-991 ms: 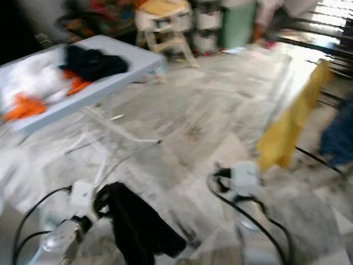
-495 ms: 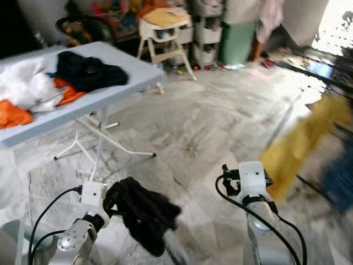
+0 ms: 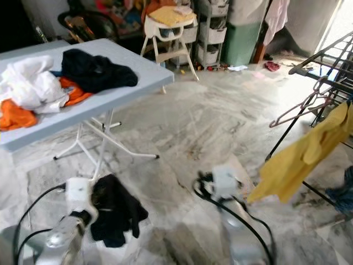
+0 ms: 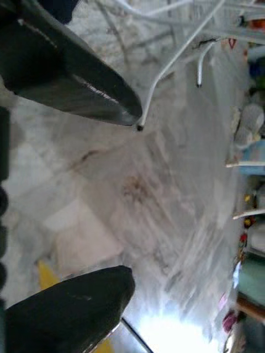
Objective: Hang hanger
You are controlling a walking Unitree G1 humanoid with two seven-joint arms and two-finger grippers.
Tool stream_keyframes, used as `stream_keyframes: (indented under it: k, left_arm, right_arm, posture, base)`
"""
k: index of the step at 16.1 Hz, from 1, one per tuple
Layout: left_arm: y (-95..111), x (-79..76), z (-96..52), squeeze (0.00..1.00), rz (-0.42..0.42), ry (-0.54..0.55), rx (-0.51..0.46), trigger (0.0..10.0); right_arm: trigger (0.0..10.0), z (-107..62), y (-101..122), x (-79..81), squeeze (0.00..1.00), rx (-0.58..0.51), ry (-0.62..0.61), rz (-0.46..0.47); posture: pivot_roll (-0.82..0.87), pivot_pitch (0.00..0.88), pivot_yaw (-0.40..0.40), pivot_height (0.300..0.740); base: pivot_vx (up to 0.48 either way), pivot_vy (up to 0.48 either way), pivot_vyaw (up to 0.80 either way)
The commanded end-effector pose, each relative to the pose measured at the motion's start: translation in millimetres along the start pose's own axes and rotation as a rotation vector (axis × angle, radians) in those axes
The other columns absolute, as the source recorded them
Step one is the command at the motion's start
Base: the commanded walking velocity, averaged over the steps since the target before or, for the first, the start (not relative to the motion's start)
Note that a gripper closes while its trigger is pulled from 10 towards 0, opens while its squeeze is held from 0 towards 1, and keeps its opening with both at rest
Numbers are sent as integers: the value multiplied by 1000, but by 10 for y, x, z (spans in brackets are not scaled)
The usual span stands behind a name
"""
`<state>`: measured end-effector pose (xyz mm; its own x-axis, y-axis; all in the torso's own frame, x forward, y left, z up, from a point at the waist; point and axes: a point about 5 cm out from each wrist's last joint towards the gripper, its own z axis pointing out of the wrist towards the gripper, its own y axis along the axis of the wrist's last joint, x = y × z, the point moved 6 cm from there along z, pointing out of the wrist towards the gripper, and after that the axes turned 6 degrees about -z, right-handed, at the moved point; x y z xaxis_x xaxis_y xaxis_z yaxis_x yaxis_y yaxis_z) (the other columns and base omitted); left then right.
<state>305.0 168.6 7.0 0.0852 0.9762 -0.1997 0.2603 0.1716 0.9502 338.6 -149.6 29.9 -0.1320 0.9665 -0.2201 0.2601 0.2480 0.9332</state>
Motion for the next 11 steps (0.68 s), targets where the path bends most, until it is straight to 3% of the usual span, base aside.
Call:
stream_keyframes:
  k: [1, 3, 5, 7, 11]
  left_arm:
    - [164, -46, 60, 0, -3, -13, -56, 10000]
    - [291, -12, 59, 0, -30, 6, -101, 10000]
    - [296, -33, 75, 0, -45, -7, -89, 10000]
    - [344, -184, 127, 0, -33, -85, -78, 10000]
    - [375, -156, 208, 0, -21, -89, -66, 10000]
  right_arm:
    - [10000, 40, 73, -108, 0, -21, -36, 12]
    - [10000, 99, 134, -171, 0, -14, -58, 37]
    - [10000, 105, 275, -193, 0, -77, -63, 72]
    - [10000, 79, 300, -220, 0, -85, -98, 117]
    - [10000, 21, 326, -227, 0, -102, -122, 127]
  posture:
    - [-81, 0, 12, 740]
    - [-80, 0, 25, 740]
    - [-100, 0, 58, 740]
    - [-112, 0, 79, 740]
    - [-153, 0, 97, 740]
  base:
    - [0, 0, 0]
    - [0, 0, 0]
    - [253, 0, 0]
    - [339, 0, 0]
    - [377, 0, -514]
